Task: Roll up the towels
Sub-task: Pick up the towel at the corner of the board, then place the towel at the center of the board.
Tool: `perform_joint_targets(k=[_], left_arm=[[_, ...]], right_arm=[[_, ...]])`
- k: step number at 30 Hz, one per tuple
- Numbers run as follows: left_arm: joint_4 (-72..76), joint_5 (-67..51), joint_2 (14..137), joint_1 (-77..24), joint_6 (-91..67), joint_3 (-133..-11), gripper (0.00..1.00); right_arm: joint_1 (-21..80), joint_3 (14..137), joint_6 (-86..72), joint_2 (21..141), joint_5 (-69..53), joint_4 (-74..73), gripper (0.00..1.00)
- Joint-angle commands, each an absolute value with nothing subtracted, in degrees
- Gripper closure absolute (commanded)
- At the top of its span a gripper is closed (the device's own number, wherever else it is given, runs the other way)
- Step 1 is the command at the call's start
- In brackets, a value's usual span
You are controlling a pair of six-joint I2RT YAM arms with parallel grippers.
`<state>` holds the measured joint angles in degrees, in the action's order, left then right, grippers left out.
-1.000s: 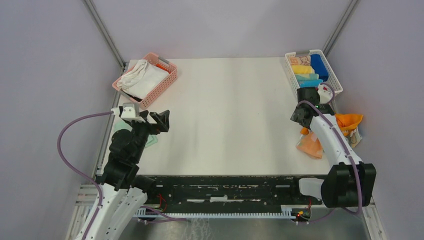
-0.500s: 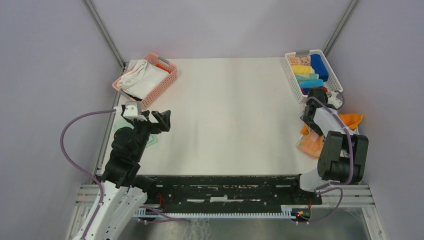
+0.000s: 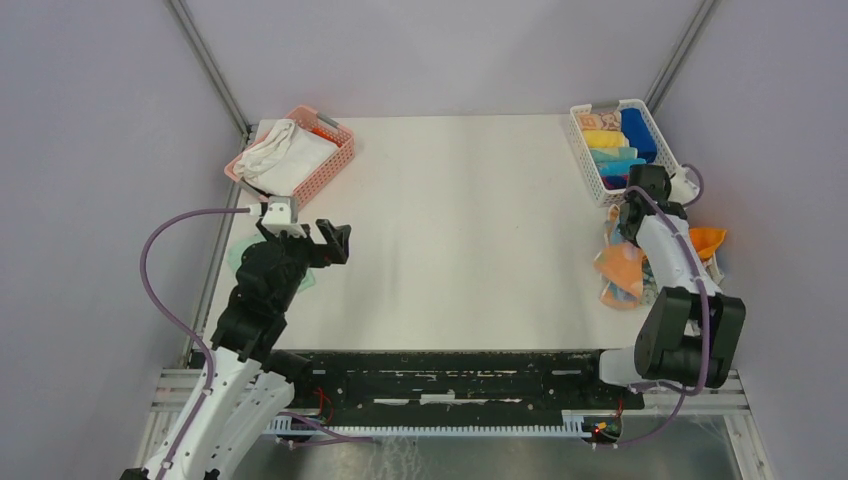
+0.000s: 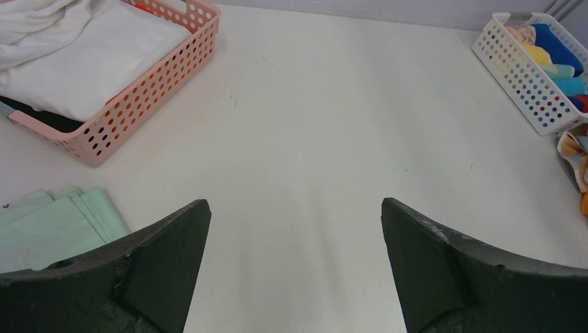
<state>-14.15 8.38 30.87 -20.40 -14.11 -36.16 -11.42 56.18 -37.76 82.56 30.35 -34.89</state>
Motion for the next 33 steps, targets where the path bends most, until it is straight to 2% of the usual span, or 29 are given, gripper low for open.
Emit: perform_joint_targets(k=[1, 4, 10, 19, 25, 28, 33], left_arm=[[-13.36, 7.31, 31.09, -20.70, -16.80, -39.35, 0.01], [-13.45, 6.91, 32.19, -20.73, -17.05, -40.78, 0.01], [-13.55, 6.26, 34.88, -20.72, -16.80, -43.50, 0.01], [-15.14, 4.67, 34.74, -20.71, -17.81, -43.60, 0.01], [-14.72, 3.02, 34.76, -20.73, -19.21, -43.13, 0.01], [-14.21, 2.49, 34.97, -20.74, -20.11, -42.94, 0.01], [-14.87, 1.32, 36.42, -20.71, -21.82, -42.46, 0.01]], right_arm=[[-11.39, 64.65, -32.94, 72.96, 28.24, -35.51, 0.99], [-9.30, 69.27, -29.24, 69.85, 20.64, -34.98, 0.99], [2.33, 82.65, -24.15, 72.72, 9.71, -38.02, 1.00], [19.43, 106.95, -23.47, 87.74, -14.66, -36.37, 0.99], [28.02, 117.82, -24.35, 96.80, -27.14, -32.23, 0.99], [28.42, 115.50, -26.80, 97.53, -31.65, -27.90, 0.96], [27.24, 101.02, -21.77, 92.81, -14.65, -31.46, 0.86]])
